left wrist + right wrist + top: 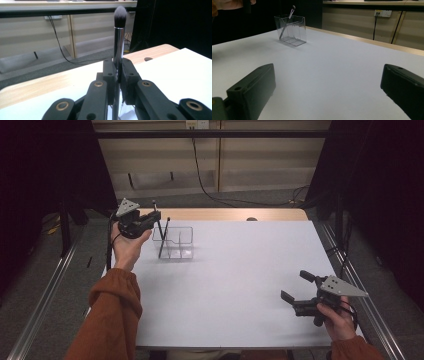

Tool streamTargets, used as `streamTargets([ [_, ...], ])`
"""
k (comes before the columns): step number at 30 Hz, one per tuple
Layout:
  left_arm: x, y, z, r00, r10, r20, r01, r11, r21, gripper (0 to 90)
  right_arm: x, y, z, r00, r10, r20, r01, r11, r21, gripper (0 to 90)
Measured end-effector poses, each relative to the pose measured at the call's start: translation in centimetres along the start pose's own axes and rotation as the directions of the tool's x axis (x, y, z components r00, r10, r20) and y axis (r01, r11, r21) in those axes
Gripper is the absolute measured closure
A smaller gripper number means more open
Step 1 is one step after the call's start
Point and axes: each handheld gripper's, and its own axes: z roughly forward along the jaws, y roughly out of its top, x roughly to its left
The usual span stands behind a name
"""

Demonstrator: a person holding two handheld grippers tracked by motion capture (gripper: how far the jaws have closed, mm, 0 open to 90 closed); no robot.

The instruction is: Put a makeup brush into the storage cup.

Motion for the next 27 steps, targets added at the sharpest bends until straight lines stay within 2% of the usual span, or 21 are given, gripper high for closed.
streamTargets([
  [10,0.0,-1.1,0.4,1.0000,-0.004,0.003,0.004,0.9998,0.019,83.8,0.0,0.0,0.0,1.0000,0.004,0.001,-0.004,1.000,0.001,0.0],
  [12,0.1,-1.3,0.5,0.9999,0.010,-0.008,-0.009,0.9992,0.040,83.8,0.0,0.0,0.0,1.0000,0.004,0.000,-0.004,1.000,0.001,0.0],
  [15,0.2,-1.7,0.6,0.9999,-0.013,-0.007,0.013,0.9993,0.035,83.8,0.0,0.0,0.0,1.0000,0.001,-0.004,-0.001,1.000,0.001,0.0],
  [17,0.3,-1.8,0.6,1.0000,-0.002,-0.008,0.002,0.9989,0.047,83.8,0.0,0.0,0.0,1.0000,0.002,-0.006,-0.002,1.000,0.001,0.0],
  [20,0.2,-1.9,0.7,0.9999,-0.014,-0.005,0.015,0.9990,0.042,83.8,0.1,0.0,0.1,0.9999,0.002,-0.010,-0.002,1.000,0.003,0.0],
  [27,0.3,-2.5,1.0,0.9999,-0.014,-0.006,0.014,0.9981,0.060,83.8,0.1,-0.1,0.1,0.9999,0.002,-0.010,-0.002,1.000,0.005,0.0],
])
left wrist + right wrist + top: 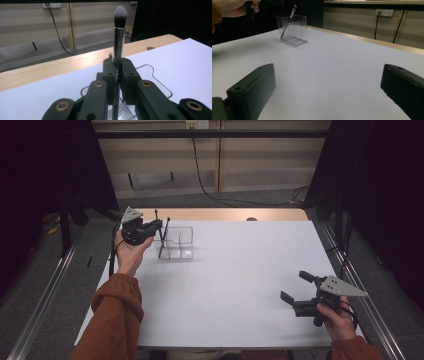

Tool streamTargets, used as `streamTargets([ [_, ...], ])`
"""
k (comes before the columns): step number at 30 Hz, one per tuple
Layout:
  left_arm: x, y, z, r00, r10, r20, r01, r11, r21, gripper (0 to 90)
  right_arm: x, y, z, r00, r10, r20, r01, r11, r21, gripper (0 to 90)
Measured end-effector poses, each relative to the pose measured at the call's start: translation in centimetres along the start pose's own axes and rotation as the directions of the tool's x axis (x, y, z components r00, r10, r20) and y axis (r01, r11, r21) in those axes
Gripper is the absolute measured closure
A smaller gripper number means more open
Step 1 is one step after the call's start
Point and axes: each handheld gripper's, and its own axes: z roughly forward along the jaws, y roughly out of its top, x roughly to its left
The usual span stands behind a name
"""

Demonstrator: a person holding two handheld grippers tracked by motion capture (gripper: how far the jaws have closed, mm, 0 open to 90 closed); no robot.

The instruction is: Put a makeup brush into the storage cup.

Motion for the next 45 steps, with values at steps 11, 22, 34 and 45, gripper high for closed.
streamTargets([
  [11,-0.01,-0.15,0.18,0.9997,0.025,0.002,-0.025,0.9997,-0.001,80.3,0.05,0.04,-0.06,1.0000,-0.002,-0.002,0.002,1.000,-0.003,0.0],
  [22,0.34,-0.43,0.14,0.9991,-0.001,-0.043,0.001,0.9998,-0.022,46.2,0.04,0.04,0.00,1.0000,-0.002,-0.003,0.002,1.000,-0.002,0.0],
  [34,0.73,-0.34,-0.07,0.9959,-0.002,-0.091,-0.001,0.9992,-0.041,18.2,0.04,0.05,-0.02,1.0000,-0.001,-0.007,0.001,1.000,-0.004,0.0],
  [45,0.50,-0.12,-0.68,0.9987,0.004,-0.051,-0.007,0.9986,-0.052,2.7,-0.29,0.04,0.38,0.9999,0.006,-0.009,-0.006,1.000,-0.003,0.0],
])
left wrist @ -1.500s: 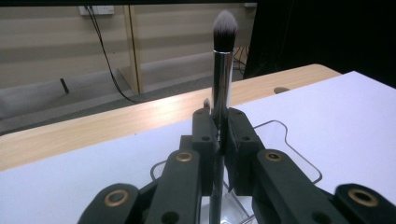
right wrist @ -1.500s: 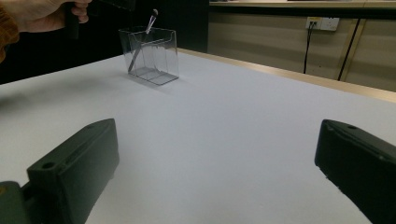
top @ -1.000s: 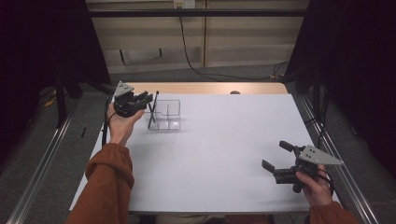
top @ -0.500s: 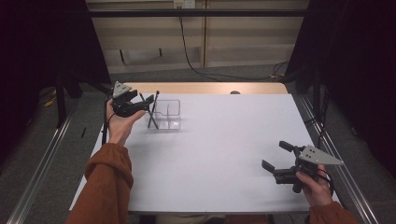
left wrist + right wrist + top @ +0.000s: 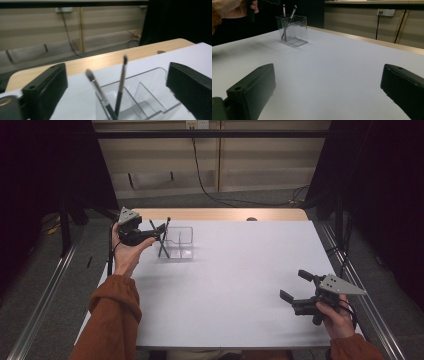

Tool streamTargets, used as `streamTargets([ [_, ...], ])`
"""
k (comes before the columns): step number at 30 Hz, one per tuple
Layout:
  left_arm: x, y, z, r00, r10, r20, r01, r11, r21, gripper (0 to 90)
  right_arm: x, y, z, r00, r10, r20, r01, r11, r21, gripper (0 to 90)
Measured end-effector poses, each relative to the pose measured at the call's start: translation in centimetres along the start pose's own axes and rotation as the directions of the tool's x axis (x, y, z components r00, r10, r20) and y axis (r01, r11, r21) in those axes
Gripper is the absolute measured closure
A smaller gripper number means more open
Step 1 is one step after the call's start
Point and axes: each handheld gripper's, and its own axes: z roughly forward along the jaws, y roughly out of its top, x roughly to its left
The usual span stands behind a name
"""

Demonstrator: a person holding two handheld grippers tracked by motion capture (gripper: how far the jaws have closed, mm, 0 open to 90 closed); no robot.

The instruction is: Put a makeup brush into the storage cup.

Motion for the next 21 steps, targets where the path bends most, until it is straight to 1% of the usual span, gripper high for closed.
streamTargets([
  [3,-0.1,0.0,-0.2,0.9998,-0.004,0.019,0.005,0.9999,-0.015,2.3,0.0,0.0,0.0,1.0000,-0.003,-0.004,0.003,1.000,-0.001,0.0],
  [4,-0.1,0.0,-0.3,0.9997,0.001,0.024,-0.001,0.9999,-0.015,2.3,0.1,0.0,-0.1,1.0000,-0.005,-0.005,0.005,1.000,0.001,0.0],
  [10,-0.3,-0.6,-0.9,0.9995,0.007,0.031,-0.007,0.9999,-0.013,2.3,0.2,0.0,-0.4,1.0000,-0.002,0.003,0.002,1.000,-0.001,0.0],
  [13,-0.5,-0.7,-1.4,0.9990,0.004,0.045,-0.003,0.9999,-0.017,2.3,0.3,0.0,-0.5,1.0000,-0.001,0.004,0.001,1.000,-0.002,0.0],
  [15,-0.6,-0.6,-1.8,0.9987,0.008,0.051,-0.007,0.9999,-0.010,2.3,0.3,0.0,-0.5,1.0000,-0.005,0.005,0.005,1.000,0.000,0.0],
  [16,-0.6,-0.6,-2.0,0.9987,0.005,0.050,-0.004,0.9998,-0.018,2.3,0.3,0.0,-0.6,1.0000,-0.004,0.008,0.004,1.000,-0.001,0.0],
  [17,-0.7,-0.5,-2.3,0.9991,0.020,0.037,-0.019,0.9996,-0.022,2.5,0.3,0.0,-0.6,1.0000,-0.002,0.009,0.002,1.000,-0.002,0.0],
  [21,-0.8,-0.4,-2.9,0.9990,0.009,0.043,-0.008,0.9997,-0.025,2.6,0.4,0.0,-0.6,0.9999,-0.003,0.012,0.003,1.000,-0.002,0.0],
])
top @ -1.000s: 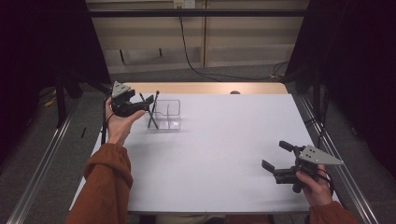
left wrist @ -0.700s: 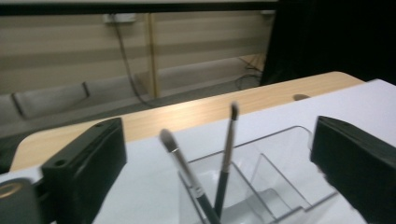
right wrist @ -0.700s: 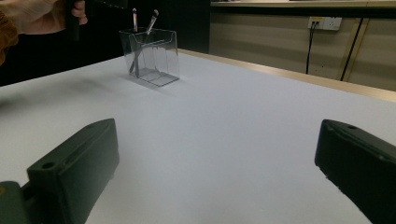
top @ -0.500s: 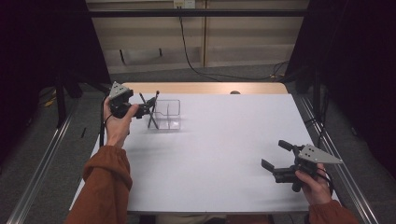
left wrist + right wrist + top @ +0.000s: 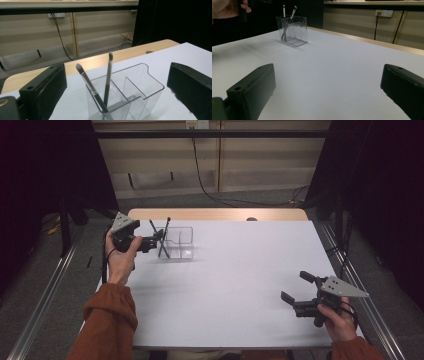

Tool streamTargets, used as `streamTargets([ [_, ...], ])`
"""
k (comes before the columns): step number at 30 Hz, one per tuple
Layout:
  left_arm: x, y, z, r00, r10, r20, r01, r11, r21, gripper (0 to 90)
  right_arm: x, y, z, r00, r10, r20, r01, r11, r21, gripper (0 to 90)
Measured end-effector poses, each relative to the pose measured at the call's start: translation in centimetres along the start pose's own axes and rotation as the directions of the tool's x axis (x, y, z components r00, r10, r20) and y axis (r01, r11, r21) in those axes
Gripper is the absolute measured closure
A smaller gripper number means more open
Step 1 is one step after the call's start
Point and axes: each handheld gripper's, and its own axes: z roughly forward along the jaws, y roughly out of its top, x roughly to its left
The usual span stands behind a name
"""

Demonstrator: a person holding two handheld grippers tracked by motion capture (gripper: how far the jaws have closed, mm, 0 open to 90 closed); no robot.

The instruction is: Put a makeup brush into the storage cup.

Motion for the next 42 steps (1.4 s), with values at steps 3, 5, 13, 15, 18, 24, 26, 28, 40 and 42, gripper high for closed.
streamTargets([
  [3,-0.1,0.0,-0.7,1.0000,0.002,0.003,-0.002,1.0000,-0.007,2.8,0.0,0.0,0.0,1.0000,-0.003,0.001,0.003,1.000,0.000,0.0],
  [5,-0.3,0.1,-1.4,1.0000,-0.005,0.008,0.005,0.9997,-0.022,2.8,0.0,0.0,0.0,1.0000,0.000,0.003,0.000,1.000,0.000,0.0],
  [13,-0.7,-0.5,-3.1,0.9999,0.011,-0.005,-0.011,0.9991,-0.041,3.1,0.1,0.0,0.0,1.0000,-0.002,0.004,0.002,1.000,0.002,0.0],
  [15,-0.8,-0.7,-3.6,0.9998,0.018,-0.008,-0.018,0.9990,-0.041,3.2,0.1,0.0,0.1,1.0000,-0.002,0.003,0.002,1.000,0.003,0.0],
  [18,-0.9,-1.1,-4.2,0.9998,0.016,-0.009,-0.017,0.9990,-0.042,3.2,0.1,0.0,0.2,1.0000,-0.005,0.003,0.005,1.000,0.004,0.0],
  [24,-1.4,-2.1,-5.7,0.9999,0.012,-0.013,-0.012,0.9993,-0.037,3.0,0.1,0.0,0.3,1.0000,-0.006,0.002,0.006,1.000,0.005,0.0],
  [26,-1.7,-2.4,-6.2,0.9996,0.026,-0.008,-0.026,0.9990,-0.036,2.9,0.1,0.0,0.3,1.0000,-0.006,0.002,0.006,1.000,0.004,0.0],
  [28,-1.8,-2.7,-6.6,0.9995,0.030,-0.007,-0.030,0.9990,-0.035,2.7,0.0,0.0,0.3,1.0000,-0.006,0.004,0.006,1.000,0.004,0.0],
  [40,-3.1,-4.9,-8.9,0.9999,0.017,0.000,-0.016,0.9983,-0.057,2.5,0.1,0.0,0.1,1.0000,-0.007,0.004,0.007,1.000,0.010,0.0],
  [42,-3.3,-5.3,-9.2,1.0000,0.009,0.000,-0.009,0.9981,-0.061,2.5,0.1,0.0,0.1,1.0000,-0.007,0.007,0.007,1.000,0.010,0.0],
])
